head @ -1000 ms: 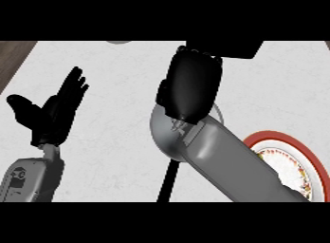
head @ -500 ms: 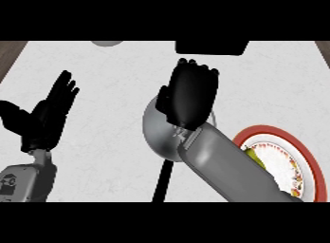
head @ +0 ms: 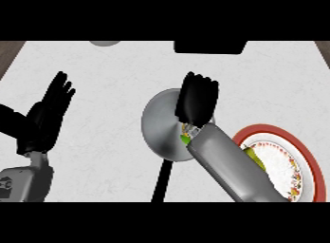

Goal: Pick the lemon from the plate and place it in the pan

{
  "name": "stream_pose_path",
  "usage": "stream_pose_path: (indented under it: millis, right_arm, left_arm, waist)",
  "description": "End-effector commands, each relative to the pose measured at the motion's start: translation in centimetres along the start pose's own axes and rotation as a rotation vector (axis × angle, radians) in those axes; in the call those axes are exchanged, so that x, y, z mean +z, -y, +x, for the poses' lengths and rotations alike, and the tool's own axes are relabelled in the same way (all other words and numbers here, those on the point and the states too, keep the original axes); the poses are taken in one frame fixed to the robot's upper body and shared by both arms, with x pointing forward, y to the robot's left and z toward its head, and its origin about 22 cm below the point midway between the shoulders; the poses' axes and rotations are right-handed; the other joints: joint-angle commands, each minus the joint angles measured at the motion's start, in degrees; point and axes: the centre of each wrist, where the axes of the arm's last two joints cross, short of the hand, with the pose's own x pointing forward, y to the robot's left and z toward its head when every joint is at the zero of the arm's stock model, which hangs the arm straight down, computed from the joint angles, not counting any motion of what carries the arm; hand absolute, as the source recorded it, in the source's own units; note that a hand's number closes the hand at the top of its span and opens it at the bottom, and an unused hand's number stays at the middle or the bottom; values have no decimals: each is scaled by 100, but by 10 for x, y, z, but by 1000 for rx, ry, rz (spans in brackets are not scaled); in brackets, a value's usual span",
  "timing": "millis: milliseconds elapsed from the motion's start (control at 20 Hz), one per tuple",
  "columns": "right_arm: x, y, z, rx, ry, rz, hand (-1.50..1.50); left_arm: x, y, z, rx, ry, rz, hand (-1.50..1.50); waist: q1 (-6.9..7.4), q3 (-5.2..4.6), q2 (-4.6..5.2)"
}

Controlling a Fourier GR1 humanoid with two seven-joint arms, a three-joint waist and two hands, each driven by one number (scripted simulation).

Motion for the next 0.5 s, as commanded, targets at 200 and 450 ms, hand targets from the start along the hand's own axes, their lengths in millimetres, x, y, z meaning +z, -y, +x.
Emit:
stream_pose_path:
  millis: [200, 450]
  right_arm:
    - [-6, -49, -45, -135, -366, 134, -150]
    - [3, -63, -53, -238, -324, 194, -150]
  left_arm:
    - [0, -2, -2, 5, 4, -4, 0]
    - [-11, -4, -3, 10, -9, 10, 0]
  waist:
    - [29, 6, 36]
    - [-75, 2, 0]
